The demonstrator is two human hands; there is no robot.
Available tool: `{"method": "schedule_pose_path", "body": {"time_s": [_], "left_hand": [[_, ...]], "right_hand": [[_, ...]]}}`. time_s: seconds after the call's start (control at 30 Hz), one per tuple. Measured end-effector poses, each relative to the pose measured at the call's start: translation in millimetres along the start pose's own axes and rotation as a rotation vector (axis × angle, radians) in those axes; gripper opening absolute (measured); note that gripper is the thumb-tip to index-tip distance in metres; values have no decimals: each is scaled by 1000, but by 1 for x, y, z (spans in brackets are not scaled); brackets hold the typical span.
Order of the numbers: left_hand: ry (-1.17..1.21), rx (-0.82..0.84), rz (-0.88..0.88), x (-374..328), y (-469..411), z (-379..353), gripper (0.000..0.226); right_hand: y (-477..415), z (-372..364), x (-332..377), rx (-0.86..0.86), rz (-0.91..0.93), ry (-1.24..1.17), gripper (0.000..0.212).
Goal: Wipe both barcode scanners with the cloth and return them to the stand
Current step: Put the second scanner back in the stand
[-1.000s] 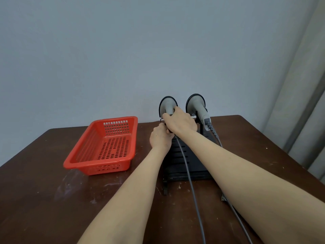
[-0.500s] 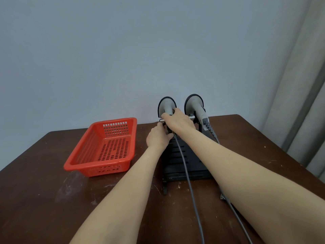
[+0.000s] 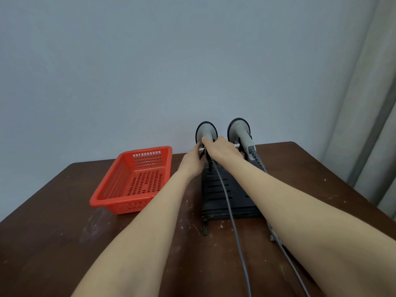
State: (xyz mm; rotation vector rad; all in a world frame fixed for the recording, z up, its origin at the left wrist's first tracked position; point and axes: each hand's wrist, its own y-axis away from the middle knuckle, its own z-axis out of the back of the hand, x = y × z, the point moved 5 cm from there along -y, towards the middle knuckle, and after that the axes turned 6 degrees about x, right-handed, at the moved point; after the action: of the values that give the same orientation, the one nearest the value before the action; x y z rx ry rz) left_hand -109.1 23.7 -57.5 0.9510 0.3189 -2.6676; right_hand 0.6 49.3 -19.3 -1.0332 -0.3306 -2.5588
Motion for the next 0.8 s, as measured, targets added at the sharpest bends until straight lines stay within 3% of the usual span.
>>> {"method": "schedule_pose_path", "body": {"time_s": [0.6,0.8], "left_hand": [[-130,-172,-6,-40,33,41,53],[-111,-123,33,-54,47,40,44]], "right_hand": [[34,27,2,-52,142,-79,54],[51,44,-7,-63,157,-70,49]]}}
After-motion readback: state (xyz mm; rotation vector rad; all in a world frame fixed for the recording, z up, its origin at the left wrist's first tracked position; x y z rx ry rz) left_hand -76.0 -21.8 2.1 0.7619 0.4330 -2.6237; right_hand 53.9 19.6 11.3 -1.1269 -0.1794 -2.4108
